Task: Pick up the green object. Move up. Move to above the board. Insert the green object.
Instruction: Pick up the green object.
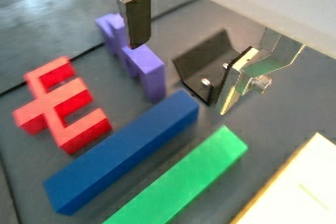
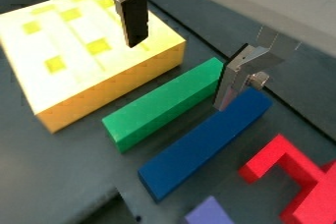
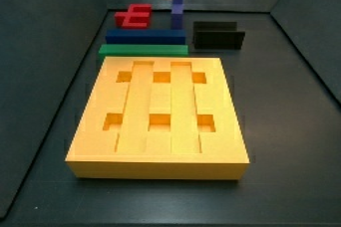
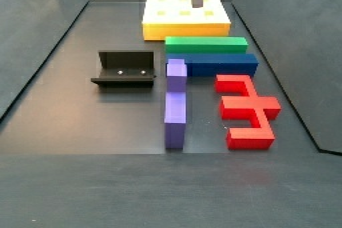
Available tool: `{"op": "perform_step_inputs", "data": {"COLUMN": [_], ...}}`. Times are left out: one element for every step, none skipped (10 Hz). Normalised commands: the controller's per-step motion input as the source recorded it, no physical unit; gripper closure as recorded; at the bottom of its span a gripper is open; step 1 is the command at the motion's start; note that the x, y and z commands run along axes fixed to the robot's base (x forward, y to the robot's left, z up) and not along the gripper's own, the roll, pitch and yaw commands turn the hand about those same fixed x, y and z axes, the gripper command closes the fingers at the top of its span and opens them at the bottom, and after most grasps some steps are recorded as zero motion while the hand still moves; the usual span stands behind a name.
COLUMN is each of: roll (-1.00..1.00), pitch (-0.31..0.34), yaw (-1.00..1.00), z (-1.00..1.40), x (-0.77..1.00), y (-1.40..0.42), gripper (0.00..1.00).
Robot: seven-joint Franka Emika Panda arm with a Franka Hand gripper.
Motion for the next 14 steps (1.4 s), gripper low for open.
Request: {"op": "perform_step_inputs", "data": {"roll": [0.05,0.01,0.00,0.00,-0.04,-0.07,-0.09,-0.16,-0.13,-0.03,0.00,0.01,0.04,0.06], "pitch": [0.021,0.000,0.000,0.000,0.000,-0.057,0.000,-0.059,-0.124,-0.076,-0.056,-0.041,-0.056,-0.066], "yaw": [-0.87,-0.86,-0.86,-0.76,-0.54,-0.06,0.29,0.51,0.56,0.31,0.00,-0.14,-0.14,-0.03], "z": [-0.26,-0.32,-0.32,-0.25,-0.31,-0.37,-0.33,-0.24,-0.23,-0.29,-0.40,-0.44,-0.43,-0.43], "x": [-0.08,-0.09,-0.05,0.00,0.00,-0.11,0.00,0.00,-0.14,-0.07,-0.20,-0.41,-0.53,-0.55], "y": [-0.17,-0.17,-0.19,-0.27,-0.19,-0.09,0.00,0.04,-0.02,-0.18,-0.10,-0.08,-0.07,0.00], "gripper": [0.00,0.00,0.00,0.00,0.00,0.00,0.00,0.00,0.00,0.00,0.00,0.00,0.00,0.00]}}
